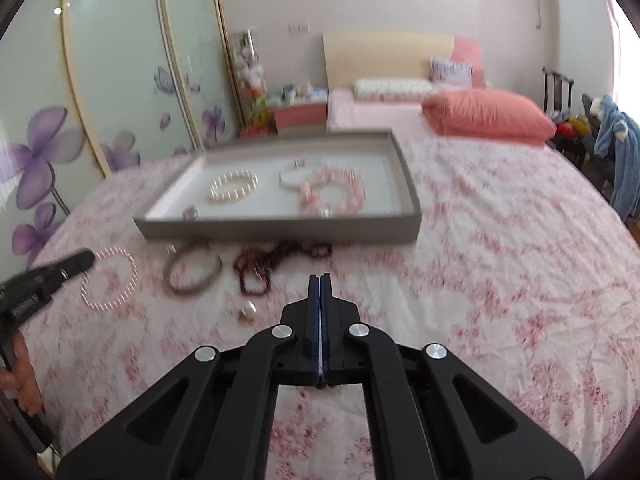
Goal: Organize jewelry
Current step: 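Carry the pink pearl bracelet with the left tool while the right tool carries the black bracelet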
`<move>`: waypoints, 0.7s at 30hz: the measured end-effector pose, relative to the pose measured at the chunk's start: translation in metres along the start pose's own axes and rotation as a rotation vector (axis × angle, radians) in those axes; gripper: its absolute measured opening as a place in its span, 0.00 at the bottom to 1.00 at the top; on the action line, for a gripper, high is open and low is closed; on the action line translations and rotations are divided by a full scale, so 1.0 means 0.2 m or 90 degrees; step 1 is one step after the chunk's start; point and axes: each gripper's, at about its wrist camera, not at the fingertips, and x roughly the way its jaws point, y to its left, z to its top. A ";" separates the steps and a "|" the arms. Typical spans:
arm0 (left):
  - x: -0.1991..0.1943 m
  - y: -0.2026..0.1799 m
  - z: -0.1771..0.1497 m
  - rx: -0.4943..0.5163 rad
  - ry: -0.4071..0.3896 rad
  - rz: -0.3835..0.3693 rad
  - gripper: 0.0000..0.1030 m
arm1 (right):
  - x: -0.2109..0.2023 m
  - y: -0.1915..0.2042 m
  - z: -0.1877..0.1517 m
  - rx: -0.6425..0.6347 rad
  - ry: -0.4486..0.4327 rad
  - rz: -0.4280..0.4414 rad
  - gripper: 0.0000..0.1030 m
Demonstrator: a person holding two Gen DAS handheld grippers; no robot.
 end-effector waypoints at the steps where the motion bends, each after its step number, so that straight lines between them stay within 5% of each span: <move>1: 0.00 0.00 0.00 0.000 -0.001 0.001 0.06 | 0.02 -0.01 -0.01 0.002 0.015 -0.001 0.05; 5: 0.00 0.00 0.00 0.000 -0.003 0.003 0.06 | 0.05 -0.02 -0.06 -0.002 0.047 -0.020 0.45; 12: -0.01 0.00 0.00 -0.001 -0.004 0.003 0.06 | 0.11 -0.01 -0.08 -0.029 0.086 -0.043 0.43; 16: 0.00 0.00 0.00 -0.001 -0.004 0.004 0.06 | 0.16 0.02 -0.08 -0.043 0.094 -0.048 0.33; 19: -0.01 0.00 0.00 -0.006 -0.005 0.005 0.06 | 0.17 0.03 -0.07 -0.045 0.095 -0.043 0.12; 21: -0.02 0.01 0.01 -0.009 -0.007 0.006 0.06 | 0.16 0.02 -0.07 -0.033 0.094 -0.041 0.12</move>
